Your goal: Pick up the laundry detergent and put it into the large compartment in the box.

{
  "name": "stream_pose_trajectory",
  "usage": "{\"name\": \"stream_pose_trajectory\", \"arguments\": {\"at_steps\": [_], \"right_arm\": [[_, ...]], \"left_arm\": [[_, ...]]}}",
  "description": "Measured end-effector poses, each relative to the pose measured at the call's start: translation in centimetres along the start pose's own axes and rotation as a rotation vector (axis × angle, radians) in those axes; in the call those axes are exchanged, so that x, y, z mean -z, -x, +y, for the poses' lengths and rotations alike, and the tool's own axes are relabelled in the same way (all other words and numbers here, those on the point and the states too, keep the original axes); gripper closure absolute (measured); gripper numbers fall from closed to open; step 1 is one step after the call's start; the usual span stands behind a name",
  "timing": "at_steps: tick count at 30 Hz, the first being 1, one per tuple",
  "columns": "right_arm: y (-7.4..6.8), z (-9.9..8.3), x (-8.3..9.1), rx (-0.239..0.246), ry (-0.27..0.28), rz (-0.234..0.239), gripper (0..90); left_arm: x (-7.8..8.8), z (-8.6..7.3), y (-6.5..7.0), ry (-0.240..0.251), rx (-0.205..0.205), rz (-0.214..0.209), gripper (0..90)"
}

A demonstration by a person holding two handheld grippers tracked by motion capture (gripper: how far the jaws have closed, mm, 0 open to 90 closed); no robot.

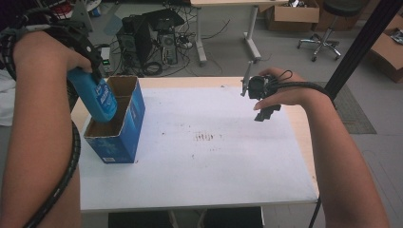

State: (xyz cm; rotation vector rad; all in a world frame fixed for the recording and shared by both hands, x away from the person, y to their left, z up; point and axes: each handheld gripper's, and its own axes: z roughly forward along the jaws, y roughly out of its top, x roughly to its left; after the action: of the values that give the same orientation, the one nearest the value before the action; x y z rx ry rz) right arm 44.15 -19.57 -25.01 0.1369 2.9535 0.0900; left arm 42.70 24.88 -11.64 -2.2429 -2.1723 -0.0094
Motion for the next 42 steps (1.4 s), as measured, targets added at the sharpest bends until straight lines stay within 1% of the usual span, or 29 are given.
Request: {"name": "stream_pose_trajectory", "arguments": {"at_steps": [7, 9, 10, 11, 12, 16, 22, 24, 25, 26, 28, 30, 31, 34, 35, 37, 38, 41, 42], "right_arm": [[-0.1, 0.0, -0.2, 0.0, -0.001, 0.002, 15.7], [-0.1, -0.1, -0.2, 0.0, 0.002, 0.003, 15.7], [-0.1, 0.0, -0.3, -0.002, -0.001, 0.004, 15.7], [-0.1, 0.0, -0.3, 0.0, 0.0, 0.004, 15.7], [-0.1, 0.0, -0.3, 0.001, -0.002, 0.004, 15.7], [-0.2, 0.1, -0.2, 0.001, 0.003, 0.003, 15.7], [-0.2, 0.1, -0.3, 0.001, -0.003, 0.007, 15.7], [-0.2, 0.1, -0.3, 0.002, -0.005, 0.006, 15.7], [-0.2, 0.1, -0.3, 0.003, -0.004, 0.006, 15.7], [-0.2, 0.1, -0.3, 0.003, -0.004, 0.006, 15.7], [-0.2, 0.1, -0.3, -0.001, -0.002, 0.006, 15.7], [-0.2, 0.2, -0.3, 0.002, -0.008, 0.007, 15.7], [-0.2, 0.2, -0.4, 0.002, -0.007, 0.007, 15.7], [-0.2, 0.2, -0.4, 0.002, -0.007, 0.007, 15.7], [-0.2, 0.3, -0.4, 0.004, -0.006, 0.007, 15.7], [-0.2, 0.3, -0.5, 0.003, -0.005, 0.009, 15.7], [-0.2, 0.3, -0.5, 0.005, -0.003, 0.008, 15.7], [-0.2, 0.4, -0.6, 0.007, -0.005, 0.009, 15.7], [-0.2, 0.4, -0.7, 0.007, -0.004, 0.009, 15.7]], "left_arm": [[-2.4, 0.5, 0.1, -0.027, -0.019, -0.001, 38.4], [-2.7, 0.6, 0.2, -0.03, -0.022, 0.0, 38.4], [-3.4, 0.7, 0.2, -0.035, -0.027, 0.001, 38.4], [-3.8, 0.7, 0.3, -0.032, -0.025, -0.001, 38.3], [-4.1, 0.8, 0.2, -0.039, -0.033, -0.001, 38.4], [-5.5, 0.9, 0.3, -0.046, -0.041, -0.007, 38.3], [-7.6, 1.1, 0.3, -0.066, -0.044, -0.021, 38.3], [-8.2, 1.2, 0.2, -0.069, -0.045, -0.015, 38.3], [-8.2, 1.2, 0.2, -0.069, -0.045, -0.015, 38.3], [-8.8, 1.2, 0.2, -0.08, -0.042, -0.014, 38.3], [-9.4, 1.2, 0.1, -0.078, -0.044, -0.005, 38.3], [-9.9, 1.2, 0.0, -0.078, -0.046, -0.003, 38.3], [-10.2, 1.2, 0.0, -0.072, -0.038, -0.005, 38.4], [-10.8, 1.2, -0.1, -0.07, -0.043, -0.002, 38.4], [-11.3, 1.2, -0.2, -0.07, -0.044, 0.0, 38.3], [-11.9, 1.2, -0.3, -0.069, -0.039, 0.001, 38.4], [-12.2, 1.3, -0.3, -0.071, -0.043, 0.004, 38.3], [-13.0, 1.3, -0.5, -0.08, -0.044, -0.002, 38.4], [-13.3, 1.3, -0.5, -0.076, -0.043, -0.002, 38.4]]}}
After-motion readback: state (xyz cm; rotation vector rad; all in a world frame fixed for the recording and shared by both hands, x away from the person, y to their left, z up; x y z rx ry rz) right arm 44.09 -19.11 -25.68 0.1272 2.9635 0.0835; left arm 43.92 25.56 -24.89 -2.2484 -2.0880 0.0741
